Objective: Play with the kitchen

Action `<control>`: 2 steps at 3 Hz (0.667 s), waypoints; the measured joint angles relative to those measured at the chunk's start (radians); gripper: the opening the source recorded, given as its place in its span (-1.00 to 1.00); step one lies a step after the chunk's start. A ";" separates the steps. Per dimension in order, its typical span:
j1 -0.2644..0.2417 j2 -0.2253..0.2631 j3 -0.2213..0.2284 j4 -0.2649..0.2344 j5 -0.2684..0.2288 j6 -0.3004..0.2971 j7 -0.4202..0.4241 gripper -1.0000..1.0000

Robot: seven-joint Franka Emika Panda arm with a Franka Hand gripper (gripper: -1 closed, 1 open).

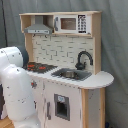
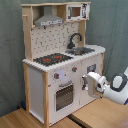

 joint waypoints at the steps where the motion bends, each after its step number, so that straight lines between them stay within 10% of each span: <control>1: 0.000 -0.035 0.023 0.001 0.014 -0.032 0.095 1.00; 2: -0.001 -0.090 0.045 0.001 0.048 -0.058 0.194 1.00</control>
